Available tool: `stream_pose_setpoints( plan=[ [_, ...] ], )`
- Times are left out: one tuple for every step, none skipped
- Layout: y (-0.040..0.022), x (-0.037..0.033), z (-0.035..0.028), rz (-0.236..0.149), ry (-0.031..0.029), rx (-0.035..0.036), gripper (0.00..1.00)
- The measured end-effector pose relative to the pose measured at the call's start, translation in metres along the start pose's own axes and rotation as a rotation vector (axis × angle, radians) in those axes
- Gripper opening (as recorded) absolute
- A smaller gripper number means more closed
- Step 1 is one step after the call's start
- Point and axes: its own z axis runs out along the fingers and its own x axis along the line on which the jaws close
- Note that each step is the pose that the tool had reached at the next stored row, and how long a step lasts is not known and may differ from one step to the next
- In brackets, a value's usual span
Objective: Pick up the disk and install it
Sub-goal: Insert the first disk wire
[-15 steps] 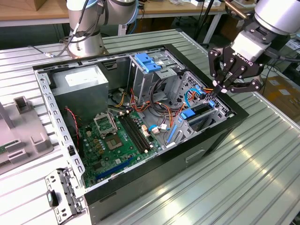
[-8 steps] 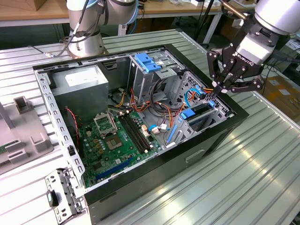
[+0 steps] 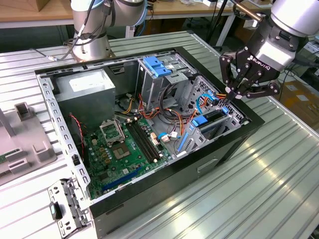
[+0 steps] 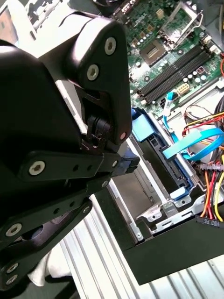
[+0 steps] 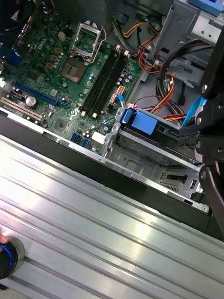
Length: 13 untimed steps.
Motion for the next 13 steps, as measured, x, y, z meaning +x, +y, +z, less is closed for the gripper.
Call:
stream_pose_setpoints(
  plan=[
    [0.0,0.0,0.0,-0.018,-0.0003,-0.0017,0.11],
    [0.0,0.0,0.0,-0.028,-0.0004,-0.0026,0.11],
    [0.0,0.0,0.0,-0.039,-0.0006,-0.0036,0.11],
    [0.0,0.0,0.0,-0.056,-0.0009,-0.0053,0.11],
    [0.0,0.0,0.0,-0.065,-0.001,-0.0061,0.11],
    [0.0,0.0,0.0,-0.08,-0.0013,-0.0076,0.11],
    [0.0,0.0,0.0,-0.091,-0.0015,-0.0086,0.11],
    [0.0,0.0,0.0,-0.102,-0.0017,-0.0096,0.11],
    [0.0,0.0,0.0,-0.119,-0.0019,-0.0112,0.11],
    [0.0,0.0,0.0,-0.13,-0.0021,-0.0123,0.11],
    [0.0,0.0,0.0,-0.147,-0.0024,-0.0138,0.11],
    [0.0,0.0,0.0,-0.161,-0.0026,-0.0152,0.11],
    [0.0,0.0,0.0,-0.192,-0.0032,-0.0181,0.11]
  ],
)
